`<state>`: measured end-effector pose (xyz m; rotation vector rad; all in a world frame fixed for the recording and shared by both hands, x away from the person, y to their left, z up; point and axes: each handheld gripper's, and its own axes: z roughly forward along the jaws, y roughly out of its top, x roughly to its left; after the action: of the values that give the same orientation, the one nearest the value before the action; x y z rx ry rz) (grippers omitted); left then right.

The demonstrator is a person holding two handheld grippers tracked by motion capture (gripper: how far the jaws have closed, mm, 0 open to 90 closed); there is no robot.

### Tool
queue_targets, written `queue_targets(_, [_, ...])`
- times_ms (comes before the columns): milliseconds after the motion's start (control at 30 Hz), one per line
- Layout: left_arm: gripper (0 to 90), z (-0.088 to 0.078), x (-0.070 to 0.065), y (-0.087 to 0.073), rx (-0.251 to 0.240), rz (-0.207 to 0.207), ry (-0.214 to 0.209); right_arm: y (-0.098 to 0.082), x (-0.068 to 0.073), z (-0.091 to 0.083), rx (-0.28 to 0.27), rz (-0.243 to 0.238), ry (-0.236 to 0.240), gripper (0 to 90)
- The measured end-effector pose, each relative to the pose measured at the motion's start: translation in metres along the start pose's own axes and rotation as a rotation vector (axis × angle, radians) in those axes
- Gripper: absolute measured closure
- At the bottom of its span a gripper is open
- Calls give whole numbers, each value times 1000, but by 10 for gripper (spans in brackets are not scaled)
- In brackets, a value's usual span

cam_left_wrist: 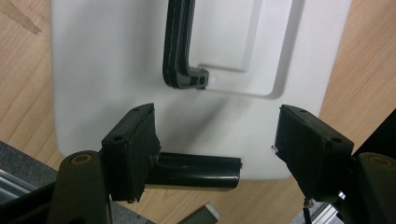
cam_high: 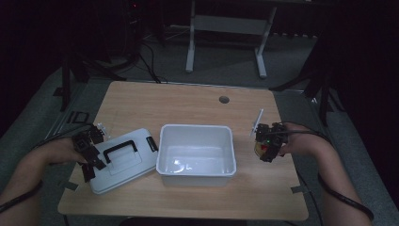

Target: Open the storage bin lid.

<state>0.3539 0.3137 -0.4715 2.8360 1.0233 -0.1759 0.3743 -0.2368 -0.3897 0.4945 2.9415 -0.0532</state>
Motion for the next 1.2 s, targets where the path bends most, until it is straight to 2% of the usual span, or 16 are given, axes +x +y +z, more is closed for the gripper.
queue_targets(300, [291, 1, 1, 1, 1, 1, -7, 21, 2, -25, -43, -40, -5, 201])
queue_targets(533, [291, 0, 1, -3, 1, -6, -3, 45, 10, -41, -83, -108, 1, 201])
queue_targets(833, [292, 0, 1, -7, 0, -9, -3, 75, 23, -46, -91, -163, -5, 201])
queue_targets(900, [292, 1, 2, -7, 5, 3, 5, 82, 26, -49, -112, -177, 4, 201])
queue_targets(967, [292, 1, 1, -6, 2, -2, 3, 89, 29, -50, -122, -188, -1, 201])
queue_targets(1200, [292, 0, 0, -5, -1, 0, 1, 113, 41, -41, -124, -224, 9, 201])
